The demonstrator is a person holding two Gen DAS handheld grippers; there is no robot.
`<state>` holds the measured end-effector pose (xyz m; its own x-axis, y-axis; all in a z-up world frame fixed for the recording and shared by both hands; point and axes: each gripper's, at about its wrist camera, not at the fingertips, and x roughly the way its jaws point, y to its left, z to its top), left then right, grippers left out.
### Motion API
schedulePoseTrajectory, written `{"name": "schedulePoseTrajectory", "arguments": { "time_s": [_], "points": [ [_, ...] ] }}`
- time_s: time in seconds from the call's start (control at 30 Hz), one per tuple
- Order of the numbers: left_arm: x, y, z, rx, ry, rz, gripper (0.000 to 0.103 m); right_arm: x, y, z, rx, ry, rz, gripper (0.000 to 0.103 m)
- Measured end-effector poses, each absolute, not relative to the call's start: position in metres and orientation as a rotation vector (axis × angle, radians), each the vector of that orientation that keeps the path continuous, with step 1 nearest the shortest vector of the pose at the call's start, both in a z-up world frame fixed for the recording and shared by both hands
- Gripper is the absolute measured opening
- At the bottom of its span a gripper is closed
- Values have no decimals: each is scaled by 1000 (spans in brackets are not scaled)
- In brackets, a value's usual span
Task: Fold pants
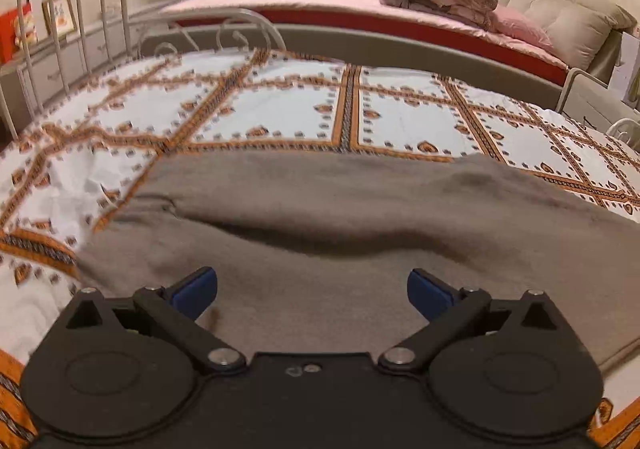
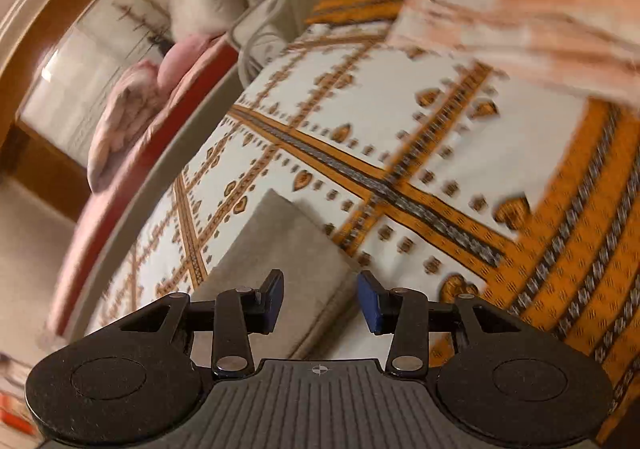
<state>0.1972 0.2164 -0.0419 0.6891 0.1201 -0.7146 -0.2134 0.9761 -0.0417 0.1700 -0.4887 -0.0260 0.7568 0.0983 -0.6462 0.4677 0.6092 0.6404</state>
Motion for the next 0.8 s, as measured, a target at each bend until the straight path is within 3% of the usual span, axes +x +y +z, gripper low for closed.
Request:
{"name": "schedulePoseTrajectory", "arguments": {
  "time_s": [0.13,0.43,0.47,0.57,0.8],
  "points": [
    [203,213,-58,-87,864,192,97,170,-496,-43,975,765,-223,43],
    [202,209,-67,-26,853,184,97,185,-498,-74,1088,797,-136,38],
    [202,208,-67,-23,852,186,97,187,-497,-73,1075,800,-132,36],
    [204,205,-68,-9,851,194,98,187,-497,-73,1059,806,-135,19],
    [203,203,-68,-7,848,207,98,175,-493,-47,1023,661,-69,15]
  ]
}}
